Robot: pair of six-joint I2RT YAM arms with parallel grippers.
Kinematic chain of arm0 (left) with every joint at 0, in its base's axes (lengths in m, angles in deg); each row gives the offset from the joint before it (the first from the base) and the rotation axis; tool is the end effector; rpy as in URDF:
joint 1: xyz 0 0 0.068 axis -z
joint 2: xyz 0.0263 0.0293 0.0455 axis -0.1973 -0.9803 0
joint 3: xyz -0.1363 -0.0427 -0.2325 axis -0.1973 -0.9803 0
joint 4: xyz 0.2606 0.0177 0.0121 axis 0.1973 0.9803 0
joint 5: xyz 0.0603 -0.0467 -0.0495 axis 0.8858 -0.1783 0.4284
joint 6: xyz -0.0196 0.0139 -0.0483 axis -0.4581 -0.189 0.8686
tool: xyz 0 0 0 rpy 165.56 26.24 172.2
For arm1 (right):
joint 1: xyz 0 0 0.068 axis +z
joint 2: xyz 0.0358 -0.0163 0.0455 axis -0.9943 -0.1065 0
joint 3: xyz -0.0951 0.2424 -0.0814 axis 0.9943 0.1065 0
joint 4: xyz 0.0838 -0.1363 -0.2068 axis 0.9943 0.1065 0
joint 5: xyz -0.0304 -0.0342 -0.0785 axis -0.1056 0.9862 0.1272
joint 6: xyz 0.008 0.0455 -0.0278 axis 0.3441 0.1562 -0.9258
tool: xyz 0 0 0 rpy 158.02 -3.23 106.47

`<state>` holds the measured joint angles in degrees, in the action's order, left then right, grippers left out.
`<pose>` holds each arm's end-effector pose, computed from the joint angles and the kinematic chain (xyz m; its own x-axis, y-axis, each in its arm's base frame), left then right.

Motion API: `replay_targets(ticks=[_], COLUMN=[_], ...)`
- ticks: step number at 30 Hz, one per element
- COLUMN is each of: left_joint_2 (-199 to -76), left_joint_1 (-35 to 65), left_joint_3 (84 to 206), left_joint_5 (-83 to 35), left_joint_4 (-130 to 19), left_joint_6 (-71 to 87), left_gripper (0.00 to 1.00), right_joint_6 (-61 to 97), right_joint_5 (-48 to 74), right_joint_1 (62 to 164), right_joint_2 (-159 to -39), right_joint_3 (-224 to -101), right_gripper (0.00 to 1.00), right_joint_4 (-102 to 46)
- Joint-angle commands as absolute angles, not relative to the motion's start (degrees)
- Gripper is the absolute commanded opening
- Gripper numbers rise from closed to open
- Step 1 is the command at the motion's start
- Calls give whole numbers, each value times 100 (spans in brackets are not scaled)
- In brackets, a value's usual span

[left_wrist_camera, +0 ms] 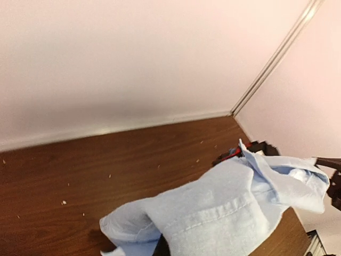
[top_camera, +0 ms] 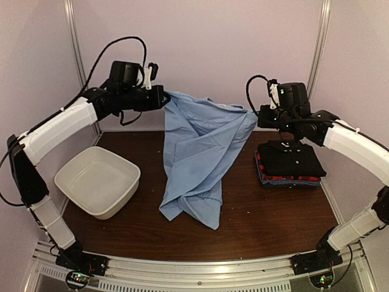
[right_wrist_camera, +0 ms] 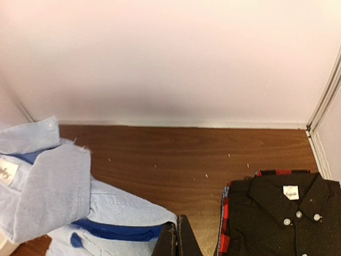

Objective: Fold and stack the long sleeve shirts
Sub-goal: Pick up the crumpled shirt from the center of the board, then flatten out the crumpled shirt at the center of the board.

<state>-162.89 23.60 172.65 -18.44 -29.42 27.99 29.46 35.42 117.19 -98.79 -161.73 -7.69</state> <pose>0.3404 -0.2400 0.3801 -0.6150 -0.2037 -0.7617 0.3331 0.8085 -0.4851 0.2762 0.1710 0.3600 -0.4652 0.0597 -0.8832 -0.2103 0.9617 0.1757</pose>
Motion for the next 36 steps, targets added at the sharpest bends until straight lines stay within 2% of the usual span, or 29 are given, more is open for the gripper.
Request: replay_targets(ticks=[1, 8, 14, 20, 22, 25, 30, 36], left_joint_2=[-15257, -14113, -13524, -13457, -13668, -14169, -15515, -17531], left_joint_1=[2422, 2873, 3037, 3017, 2897, 2217, 778, 611], left_joint_3=[17375, 17707, 17784, 18132, 18451, 18875, 18820, 18849], left_joint_5=[-2274, -3072, -3629, -3233, -2859, -2961, -4237, -4318], left_joint_4=[-3084, -3099, -3494, -3648, -3472, -3210, -3206, -2937], left_joint_6=[1923, 1164, 1142, 1235, 1292, 1709, 2956, 3022], left_gripper=[0, 0, 0, 0, 0, 0, 0, 0], right_joint_6=[2466, 2076, 2103, 2190, 2169, 2039, 2024, 2277], right_joint_5=[3679, 2700, 1881, 1562, 1594, 1832, 1313, 855], right_joint_1=[11674, 11680, 11681, 11678, 11677, 11663, 11133, 10376], right_joint_2=[-9306, -8612, -8319, -8453, -8647, -9153, -10509, -12573], right_joint_3=[-16849, -17757, -18458, -19228, -19454, -19709, -19902, -20126], right_gripper=[0, 0, 0, 0, 0, 0, 0, 0], right_joint_4=[-784, -826, -679, -453, -345, -133, 8, 16])
